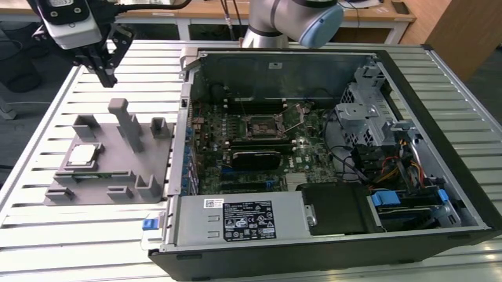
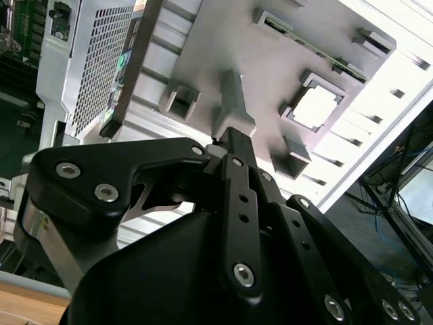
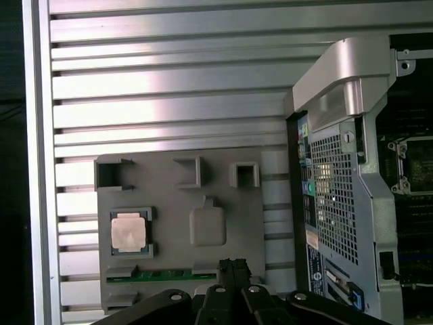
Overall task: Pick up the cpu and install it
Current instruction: 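Reach for the cpu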
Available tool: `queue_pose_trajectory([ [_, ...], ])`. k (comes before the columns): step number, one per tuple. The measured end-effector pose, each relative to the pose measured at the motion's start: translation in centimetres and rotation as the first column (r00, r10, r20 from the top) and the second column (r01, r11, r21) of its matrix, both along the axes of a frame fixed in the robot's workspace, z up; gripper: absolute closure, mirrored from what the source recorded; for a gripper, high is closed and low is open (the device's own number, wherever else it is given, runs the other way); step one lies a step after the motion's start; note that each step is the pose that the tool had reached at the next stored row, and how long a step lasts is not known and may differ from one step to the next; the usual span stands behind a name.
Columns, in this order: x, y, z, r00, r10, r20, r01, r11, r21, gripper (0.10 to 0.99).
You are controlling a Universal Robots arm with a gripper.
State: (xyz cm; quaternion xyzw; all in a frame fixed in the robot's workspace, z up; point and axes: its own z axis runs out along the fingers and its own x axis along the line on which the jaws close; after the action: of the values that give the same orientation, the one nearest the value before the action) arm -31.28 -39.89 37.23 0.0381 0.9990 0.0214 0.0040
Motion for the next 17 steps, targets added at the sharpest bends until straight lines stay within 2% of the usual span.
queue_pose_trajectory([
  [7, -1.07, -0.01, -0.15, 1.0000, 0.000, -0.0003, 0.000, 1.0000, 0.000, 0.980],
  [17, -3.74, -0.66, -0.56, 1.0000, 0.000, -0.0004, 0.000, 1.0000, 0.000, 0.980],
])
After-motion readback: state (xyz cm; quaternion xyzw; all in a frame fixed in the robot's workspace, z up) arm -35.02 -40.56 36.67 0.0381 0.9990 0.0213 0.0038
